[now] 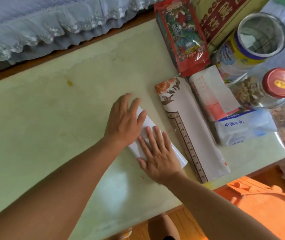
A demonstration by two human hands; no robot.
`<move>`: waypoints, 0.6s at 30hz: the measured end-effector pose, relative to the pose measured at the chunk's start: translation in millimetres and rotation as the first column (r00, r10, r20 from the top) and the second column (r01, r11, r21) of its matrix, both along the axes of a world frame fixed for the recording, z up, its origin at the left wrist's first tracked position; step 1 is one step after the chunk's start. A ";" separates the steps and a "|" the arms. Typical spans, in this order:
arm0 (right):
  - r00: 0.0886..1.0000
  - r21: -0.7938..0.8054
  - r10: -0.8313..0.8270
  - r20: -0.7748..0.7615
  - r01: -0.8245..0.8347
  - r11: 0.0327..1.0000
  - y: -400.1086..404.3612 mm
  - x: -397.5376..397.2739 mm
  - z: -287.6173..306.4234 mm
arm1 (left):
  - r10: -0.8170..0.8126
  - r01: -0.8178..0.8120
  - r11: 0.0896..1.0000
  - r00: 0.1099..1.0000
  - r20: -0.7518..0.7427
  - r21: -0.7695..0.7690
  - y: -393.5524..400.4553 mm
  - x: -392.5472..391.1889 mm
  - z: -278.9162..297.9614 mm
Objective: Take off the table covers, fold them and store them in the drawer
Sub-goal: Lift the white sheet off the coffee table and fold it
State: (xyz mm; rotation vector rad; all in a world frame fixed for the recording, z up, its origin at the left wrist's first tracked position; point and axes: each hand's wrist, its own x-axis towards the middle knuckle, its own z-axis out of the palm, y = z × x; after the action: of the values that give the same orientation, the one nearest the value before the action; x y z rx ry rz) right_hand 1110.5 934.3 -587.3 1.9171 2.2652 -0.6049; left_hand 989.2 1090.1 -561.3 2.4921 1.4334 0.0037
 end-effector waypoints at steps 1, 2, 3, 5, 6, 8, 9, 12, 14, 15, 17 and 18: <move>1.000 0.032 -0.003 -0.015 0.003 0.999 -0.9 0.6 -2.3 | -0.016 0.016 1.000 1.000 -0.026 -0.005 3.1 4.2 -15.2; 0.999 0.061 -0.005 -0.034 0.007 0.998 -1.8 0.9 -6.6 | -0.034 0.034 0.999 0.998 -0.060 0.002 4.2 4.1 -29.6; 0.998 0.092 -0.008 -0.058 0.013 0.996 -3.5 1.0 -10.5 | -0.044 0.044 0.999 0.997 -0.062 0.012 3.7 0.7 -42.1; 0.992 0.174 -0.013 -0.122 0.034 0.984 -4.8 3.1 -14.0 | -0.064 0.064 0.997 0.998 0.010 0.042 6.4 -3.8 -55.9; 0.988 0.203 -0.003 -0.157 0.035 0.978 -4.9 3.2 -14.1 | -0.063 0.062 0.997 0.998 0.031 0.044 8.2 -5.3 -56.1; 0.972 0.215 -0.051 -0.227 0.101 0.972 -5.4 5.4 -10.1 | -0.062 0.060 0.997 0.997 0.045 0.044 10.1 -4.4 -52.8; 0.955 0.179 -0.156 -0.252 0.205 0.962 -5.5 6.8 -4.9 | -0.060 0.057 0.997 0.997 0.049 0.054 9.2 -4.7 -53.1; 0.830 -0.112 -0.554 -0.062 0.546 0.830 -2.3 13.4 16.6 | -0.072 0.066 0.995 0.993 0.091 0.071 7.5 -7.7 -55.6; 0.793 -0.291 -0.609 0.033 0.590 0.753 -3.4 19.0 23.5 | -0.064 0.054 0.996 0.987 0.147 0.077 8.5 -11.0 -57.8; 0.768 -0.361 -0.639 0.033 0.606 0.709 0.7 23.0 26.2 | -0.063 0.049 0.995 0.981 0.181 0.081 8.6 -12.8 -57.7; 0.727 -0.472 -0.686 0.026 0.614 0.633 14.0 30.4 28.5 | -0.069 0.047 0.995 0.963 0.260 0.090 8.1 -16.0 -57.5; 0.722 -0.512 -0.691 0.027 0.604 0.611 17.9 31.3 29.3 | -0.054 0.034 0.997 0.952 0.301 0.069 8.1 -17.1 -55.3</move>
State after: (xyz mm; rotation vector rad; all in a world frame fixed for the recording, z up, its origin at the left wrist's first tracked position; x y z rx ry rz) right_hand 1141.8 952.2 -558.0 2.4149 1.1807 -1.3250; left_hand 972.1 1098.2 -616.6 2.4402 1.2672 0.4105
